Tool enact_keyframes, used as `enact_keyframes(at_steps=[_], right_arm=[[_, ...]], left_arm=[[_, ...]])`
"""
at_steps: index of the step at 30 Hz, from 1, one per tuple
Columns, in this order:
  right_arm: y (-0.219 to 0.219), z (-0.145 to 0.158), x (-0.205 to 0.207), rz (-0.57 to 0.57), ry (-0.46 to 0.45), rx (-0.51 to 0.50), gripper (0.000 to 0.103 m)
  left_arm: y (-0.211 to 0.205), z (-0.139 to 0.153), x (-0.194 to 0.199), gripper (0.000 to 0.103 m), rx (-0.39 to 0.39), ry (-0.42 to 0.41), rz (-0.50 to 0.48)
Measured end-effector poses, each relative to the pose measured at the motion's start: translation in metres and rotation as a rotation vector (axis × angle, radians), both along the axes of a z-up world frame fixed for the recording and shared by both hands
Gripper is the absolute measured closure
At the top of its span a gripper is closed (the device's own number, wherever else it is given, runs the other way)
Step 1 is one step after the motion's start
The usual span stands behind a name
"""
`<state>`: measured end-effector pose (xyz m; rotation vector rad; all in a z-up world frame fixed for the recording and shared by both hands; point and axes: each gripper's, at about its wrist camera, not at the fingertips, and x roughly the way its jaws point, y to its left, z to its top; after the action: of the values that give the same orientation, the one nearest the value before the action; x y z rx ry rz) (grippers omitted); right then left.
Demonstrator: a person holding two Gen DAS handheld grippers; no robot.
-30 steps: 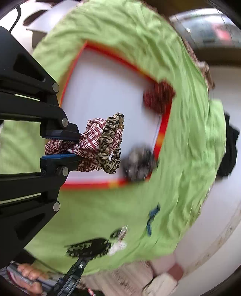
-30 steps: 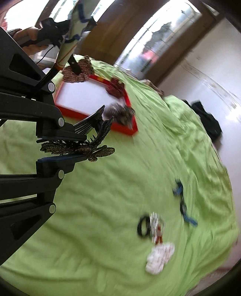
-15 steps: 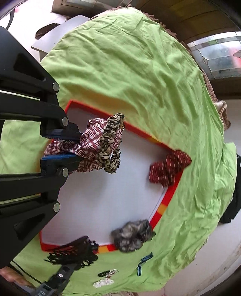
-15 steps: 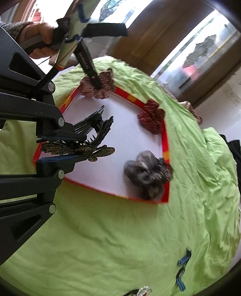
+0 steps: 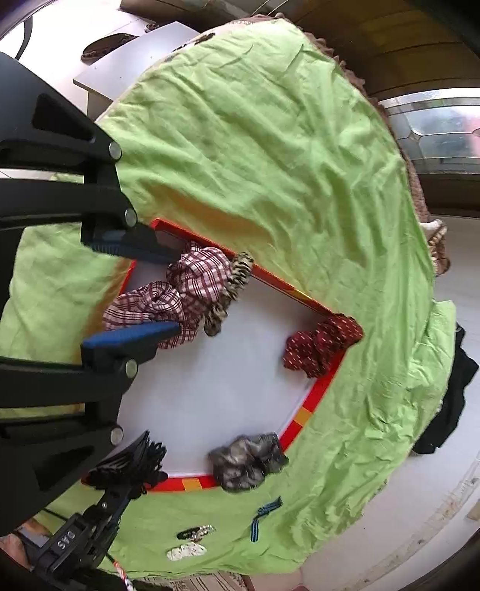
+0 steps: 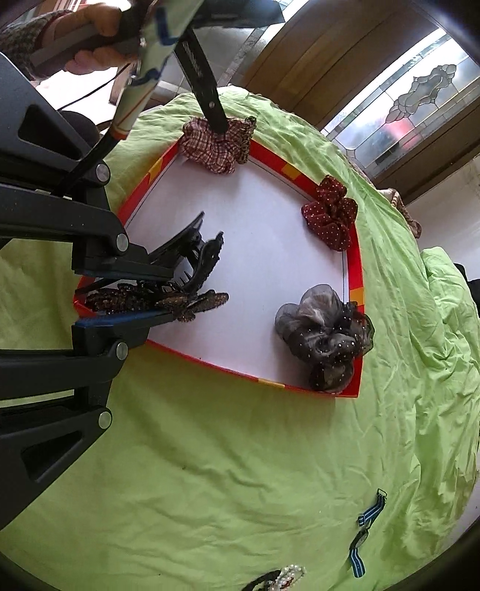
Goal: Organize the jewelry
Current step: 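Carry the scrunchies into the tray corner and open the left tool while the right tool carries the clips, then lower the black claw clips into the tray and open the right tool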
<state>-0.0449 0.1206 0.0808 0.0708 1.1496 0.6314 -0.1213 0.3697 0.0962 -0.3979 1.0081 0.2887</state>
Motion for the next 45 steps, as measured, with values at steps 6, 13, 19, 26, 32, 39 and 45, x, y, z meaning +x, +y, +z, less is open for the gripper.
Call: enact_keyframes(at_steps=[6, 13, 19, 26, 32, 39, 45], right_arm=[[-0.007, 0.015, -0.008, 0.016, -0.040, 0.018, 0.065], [-0.020, 0.035, -0.026, 0.026, -0.097, 0.018, 0.062], [-0.044, 0.045, -0.046, -0.005, -0.155, -0.047, 0.060], [-0.082, 0.052, -0.063, -0.091, -0.212, -0.121, 0.058], [-0.106, 0.054, -0.070, -0.150, -0.262, -0.203, 0.057], [-0.128, 0.050, -0.071, -0.198, -0.271, -0.263, 0.056], [-0.143, 0.046, -0.070, -0.238, -0.272, -0.309, 0.056]], left_arm=[[-0.015, 0.027, -0.017, 0.054, 0.016, -0.059, 0.022], [-0.041, 0.049, -0.031, 0.053, 0.043, -0.096, 0.005], [-0.073, 0.062, -0.042, 0.051, 0.084, -0.121, -0.035], [-0.111, 0.069, -0.051, 0.047, 0.152, -0.133, -0.082], [-0.138, 0.063, -0.054, 0.047, 0.168, -0.110, -0.125], [-0.159, 0.063, -0.052, 0.047, 0.190, -0.100, -0.164], [-0.175, 0.063, -0.049, 0.047, 0.203, -0.093, -0.195]])
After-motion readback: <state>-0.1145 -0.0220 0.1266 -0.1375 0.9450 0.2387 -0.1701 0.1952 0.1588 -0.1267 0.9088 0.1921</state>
